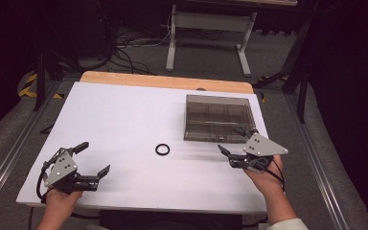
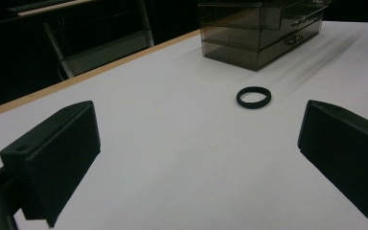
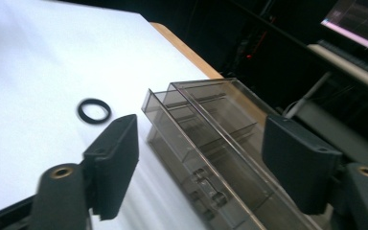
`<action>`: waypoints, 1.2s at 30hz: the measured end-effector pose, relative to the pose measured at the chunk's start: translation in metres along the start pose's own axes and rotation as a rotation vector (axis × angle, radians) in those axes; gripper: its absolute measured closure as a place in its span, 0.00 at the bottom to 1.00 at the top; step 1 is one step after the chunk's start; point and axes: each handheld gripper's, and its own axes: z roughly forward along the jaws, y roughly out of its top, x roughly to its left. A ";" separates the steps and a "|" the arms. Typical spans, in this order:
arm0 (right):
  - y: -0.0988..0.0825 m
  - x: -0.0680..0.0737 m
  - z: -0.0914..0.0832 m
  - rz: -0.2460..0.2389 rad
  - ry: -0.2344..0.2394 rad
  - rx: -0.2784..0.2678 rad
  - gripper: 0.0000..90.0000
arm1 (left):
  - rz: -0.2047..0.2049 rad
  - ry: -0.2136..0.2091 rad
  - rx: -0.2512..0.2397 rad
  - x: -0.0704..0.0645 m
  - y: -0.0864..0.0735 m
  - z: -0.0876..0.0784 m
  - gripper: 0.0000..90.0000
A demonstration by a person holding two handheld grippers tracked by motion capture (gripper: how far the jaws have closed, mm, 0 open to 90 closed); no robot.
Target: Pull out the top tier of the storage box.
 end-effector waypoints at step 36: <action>0.043 -0.032 0.029 -0.030 0.314 0.294 0.39 | 0.017 0.001 0.004 0.001 0.000 0.002 0.02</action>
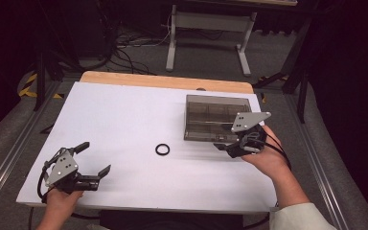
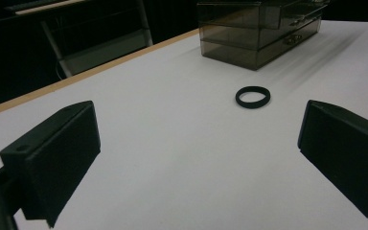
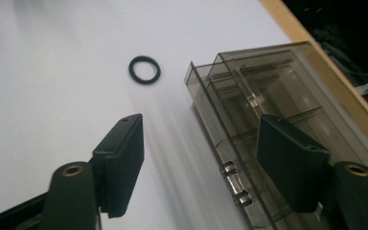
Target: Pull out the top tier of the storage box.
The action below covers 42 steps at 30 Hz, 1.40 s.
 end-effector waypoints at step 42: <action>-0.001 -0.016 0.069 -0.311 -0.019 0.454 0.62 | -0.009 -0.019 -0.004 -0.001 0.001 0.002 0.02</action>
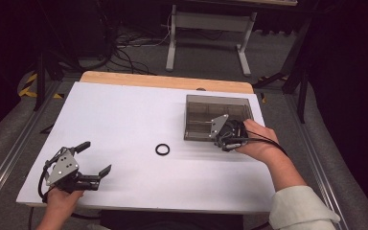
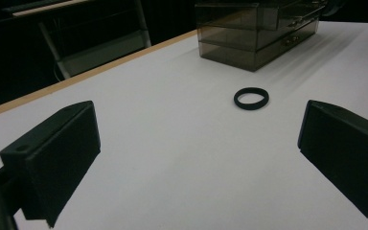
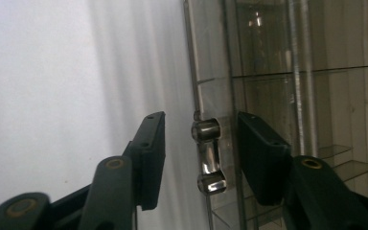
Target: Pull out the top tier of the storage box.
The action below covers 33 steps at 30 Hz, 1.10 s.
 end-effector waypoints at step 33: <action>0.001 0.025 -0.014 -0.042 -0.048 0.011 0.77 | 0.009 0.015 0.002 0.001 0.000 0.000 0.02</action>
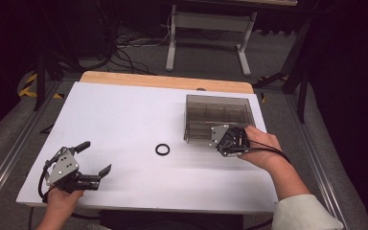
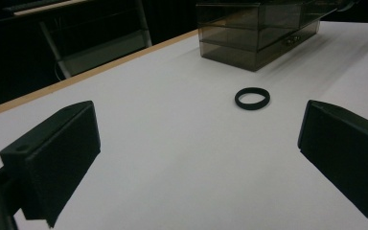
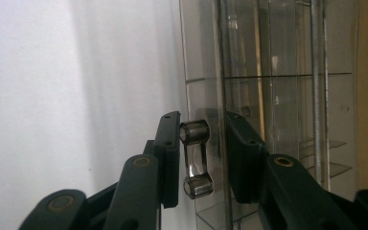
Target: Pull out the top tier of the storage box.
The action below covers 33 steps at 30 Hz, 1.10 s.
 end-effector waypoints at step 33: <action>-0.003 0.012 -0.017 0.075 0.031 -0.144 0.51 | 0.004 -0.008 0.005 0.000 -0.001 0.000 0.02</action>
